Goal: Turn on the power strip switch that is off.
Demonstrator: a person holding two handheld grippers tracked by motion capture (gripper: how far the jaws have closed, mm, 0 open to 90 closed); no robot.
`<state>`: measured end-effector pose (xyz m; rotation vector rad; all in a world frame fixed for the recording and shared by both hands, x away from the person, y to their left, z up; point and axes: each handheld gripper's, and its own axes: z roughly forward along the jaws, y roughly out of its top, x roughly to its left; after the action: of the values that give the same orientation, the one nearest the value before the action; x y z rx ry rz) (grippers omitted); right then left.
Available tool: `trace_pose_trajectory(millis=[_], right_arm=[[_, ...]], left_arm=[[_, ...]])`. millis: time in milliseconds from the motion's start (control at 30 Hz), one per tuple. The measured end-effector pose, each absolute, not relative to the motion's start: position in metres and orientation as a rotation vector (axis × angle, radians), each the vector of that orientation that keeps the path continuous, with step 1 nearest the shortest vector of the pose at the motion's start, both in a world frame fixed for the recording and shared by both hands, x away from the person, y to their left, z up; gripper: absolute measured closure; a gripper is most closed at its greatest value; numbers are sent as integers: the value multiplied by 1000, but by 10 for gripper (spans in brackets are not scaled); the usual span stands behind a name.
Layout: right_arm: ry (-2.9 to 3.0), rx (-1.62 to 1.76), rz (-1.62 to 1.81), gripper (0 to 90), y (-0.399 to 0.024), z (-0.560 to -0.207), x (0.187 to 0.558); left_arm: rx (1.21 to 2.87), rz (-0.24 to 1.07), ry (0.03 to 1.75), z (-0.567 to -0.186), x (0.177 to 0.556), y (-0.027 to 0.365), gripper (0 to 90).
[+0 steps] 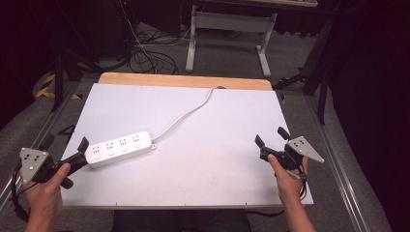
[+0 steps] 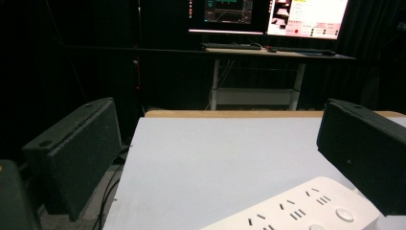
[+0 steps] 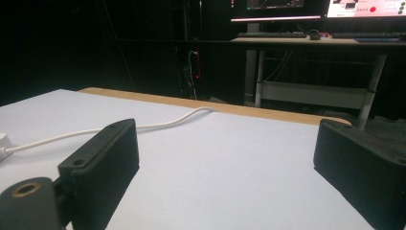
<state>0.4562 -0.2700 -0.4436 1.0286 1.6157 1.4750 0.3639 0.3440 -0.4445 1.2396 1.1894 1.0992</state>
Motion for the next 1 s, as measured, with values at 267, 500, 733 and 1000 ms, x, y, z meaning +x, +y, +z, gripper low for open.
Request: trace_pose_trajectory(millis=[267,500,733,1000], right_arm=[[1608,1033,1474,91,-272,-444,454],[1603,1042,1473,91,-275,-444,453],[1605,1040,1467,92,-275,-444,453],[1615,1028,1470,93,-274,-443,453]], left_arm=[[1238,1099,1192,-444,368,342,44],[1237,1098,1201,-444,370,340,92],[1251,1093,1199,-443,371,339,217],[1275,1085,1189,-443,372,336,328]])
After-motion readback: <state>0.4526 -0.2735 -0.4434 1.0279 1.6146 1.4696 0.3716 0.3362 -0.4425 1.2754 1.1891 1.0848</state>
